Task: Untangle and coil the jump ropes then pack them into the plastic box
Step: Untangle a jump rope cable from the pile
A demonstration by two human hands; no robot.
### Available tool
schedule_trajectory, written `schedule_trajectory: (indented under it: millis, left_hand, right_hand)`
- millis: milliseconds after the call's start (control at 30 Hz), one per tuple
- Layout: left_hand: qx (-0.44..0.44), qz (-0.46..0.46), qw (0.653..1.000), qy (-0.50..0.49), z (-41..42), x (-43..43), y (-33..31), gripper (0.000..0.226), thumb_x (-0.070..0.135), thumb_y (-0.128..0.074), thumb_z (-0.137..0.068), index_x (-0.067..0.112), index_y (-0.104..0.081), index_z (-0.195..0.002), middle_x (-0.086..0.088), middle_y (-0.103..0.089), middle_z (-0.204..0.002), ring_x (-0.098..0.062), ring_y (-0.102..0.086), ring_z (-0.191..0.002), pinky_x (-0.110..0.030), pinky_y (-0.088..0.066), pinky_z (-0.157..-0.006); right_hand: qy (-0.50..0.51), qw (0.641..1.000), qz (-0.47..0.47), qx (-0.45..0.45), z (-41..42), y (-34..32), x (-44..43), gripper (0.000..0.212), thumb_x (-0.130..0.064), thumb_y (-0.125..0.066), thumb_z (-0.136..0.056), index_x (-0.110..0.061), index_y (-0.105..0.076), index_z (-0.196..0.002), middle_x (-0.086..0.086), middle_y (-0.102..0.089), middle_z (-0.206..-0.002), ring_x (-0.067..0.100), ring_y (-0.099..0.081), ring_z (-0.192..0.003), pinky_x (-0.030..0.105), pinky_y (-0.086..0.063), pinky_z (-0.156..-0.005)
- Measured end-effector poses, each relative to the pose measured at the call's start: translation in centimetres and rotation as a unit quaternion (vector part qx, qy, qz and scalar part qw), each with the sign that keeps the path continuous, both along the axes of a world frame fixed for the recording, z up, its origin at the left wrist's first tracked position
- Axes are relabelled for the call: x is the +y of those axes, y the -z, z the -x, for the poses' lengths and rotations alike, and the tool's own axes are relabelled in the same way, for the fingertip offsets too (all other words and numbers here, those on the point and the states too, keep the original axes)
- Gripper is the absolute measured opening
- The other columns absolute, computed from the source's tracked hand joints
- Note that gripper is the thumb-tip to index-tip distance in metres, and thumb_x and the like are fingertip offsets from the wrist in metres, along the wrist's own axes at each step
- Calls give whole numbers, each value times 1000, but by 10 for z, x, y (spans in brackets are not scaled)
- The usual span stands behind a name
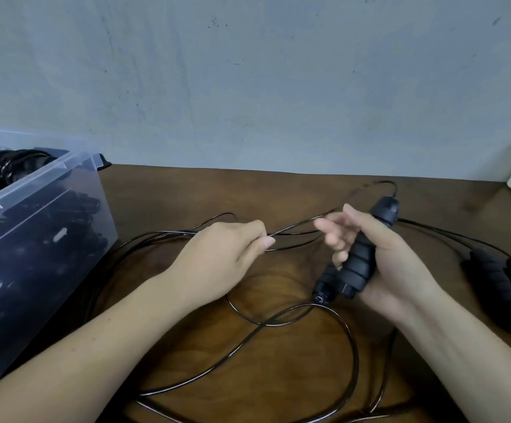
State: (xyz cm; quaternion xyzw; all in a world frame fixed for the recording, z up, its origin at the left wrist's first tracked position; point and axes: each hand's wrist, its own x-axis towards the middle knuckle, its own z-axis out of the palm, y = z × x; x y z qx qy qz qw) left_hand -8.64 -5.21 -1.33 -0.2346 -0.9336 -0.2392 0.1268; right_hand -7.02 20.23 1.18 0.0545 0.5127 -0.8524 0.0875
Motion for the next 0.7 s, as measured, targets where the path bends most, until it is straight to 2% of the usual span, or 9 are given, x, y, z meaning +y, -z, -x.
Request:
schedule_trajectory:
  millis: [67,133,233,300,400,533,700]
  left_hand:
    - [25,4,1000,12,-5,7,0,35,53,-41,-109,28,-56,-90,7,-55,-71,-14,-53,-69,-42,-50,-64]
    - [57,10,998,29,-11,15,1,35,51,-39,-109,26,-56,-91,9,-52,-74,-15,-52,-67,-42,-48,-61]
    - [91,18,995,35,-16,23,5,36,49,-38,-108,23,-55,-91,8,-53,-76,-20,-54,-65,-43,-49,-58]
    - [109,5,994,19,-17,23,6,36,48,-38,-109,22,-58,-93,7,-55,-76,-20,-55,-64,-44,-49,-57]
    - [116,2,993,28,-19,23,5,35,46,-40,-110,21,-59,-93,6,-55,-78,-20,-55,-66,-44,-48,-58]
    - [104,10,992,66,-22,25,6,27,42,-45,-111,25,-58,-95,10,-55,-81,-16,-55,-69,-40,-48,-60]
    - [89,9,996,18,-9,11,2,31,51,-45,-109,29,-58,-92,13,-55,-78,-9,-53,-69,-36,-49,-61]
  right_hand:
    - [-54,998,-25,-9,-6,0,-8,32,-28,-70,-98,-3,-73,-117,17,-79,-113,11,-69,-71,20,-52,-54]
    - [-89,992,-87,7,-13,3,-16,25,-25,-73,-96,-3,-76,-108,22,-78,-108,15,-68,-70,24,-51,-54]
    - [-80,983,-158,43,-21,10,-26,21,-23,-74,-96,-3,-76,-90,24,-76,-95,20,-64,-64,28,-50,-52]
    - [-53,980,-179,66,-24,14,-29,25,-23,-74,-96,2,-75,-93,24,-77,-93,21,-63,-63,29,-50,-52]
    - [-35,980,-178,82,-24,14,-31,30,-26,-74,-97,4,-74,-98,23,-77,-92,21,-61,-61,31,-50,-54]
    - [-20,978,-180,100,-23,14,-27,23,-21,-76,-95,-3,-73,-82,19,-72,-82,20,-56,-59,30,-49,-55]
    - [40,985,-128,110,-11,2,-9,16,-17,-76,-94,-4,-70,-86,15,-69,-81,17,-52,-61,27,-44,-55]
